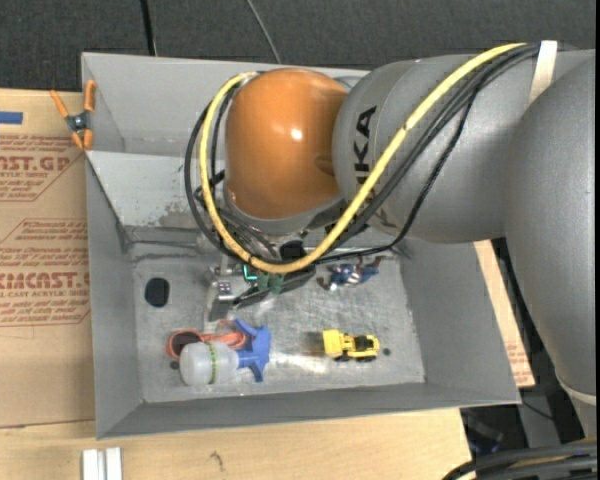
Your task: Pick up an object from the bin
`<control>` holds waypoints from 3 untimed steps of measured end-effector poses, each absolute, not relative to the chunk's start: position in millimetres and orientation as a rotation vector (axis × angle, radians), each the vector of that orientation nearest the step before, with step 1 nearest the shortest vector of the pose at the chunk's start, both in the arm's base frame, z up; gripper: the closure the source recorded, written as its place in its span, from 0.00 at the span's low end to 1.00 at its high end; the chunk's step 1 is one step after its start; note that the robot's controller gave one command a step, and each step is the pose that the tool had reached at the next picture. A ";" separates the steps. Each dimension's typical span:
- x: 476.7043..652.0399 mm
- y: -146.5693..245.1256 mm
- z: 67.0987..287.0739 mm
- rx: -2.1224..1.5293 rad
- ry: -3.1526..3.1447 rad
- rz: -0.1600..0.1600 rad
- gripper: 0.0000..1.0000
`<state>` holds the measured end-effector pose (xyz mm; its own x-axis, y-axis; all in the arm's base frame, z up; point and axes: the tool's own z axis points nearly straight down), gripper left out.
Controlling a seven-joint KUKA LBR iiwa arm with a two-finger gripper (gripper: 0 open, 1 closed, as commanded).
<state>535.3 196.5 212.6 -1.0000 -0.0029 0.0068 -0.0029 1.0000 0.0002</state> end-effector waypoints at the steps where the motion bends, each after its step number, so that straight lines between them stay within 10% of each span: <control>1: 537.2 195.4 217.3 0.001 -3.143 -0.003 0.00; 2: 500.3 155.6 158.5 0.225 -3.133 -0.001 1.00; 3: 500.3 155.6 158.5 0.225 -3.133 -0.002 0.00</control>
Offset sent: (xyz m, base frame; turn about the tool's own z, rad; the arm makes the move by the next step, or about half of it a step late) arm -0.0348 -0.0416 -0.0534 -0.1398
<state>500.3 155.6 158.5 -0.9897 -0.1430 0.0004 -0.1430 0.9897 0.0011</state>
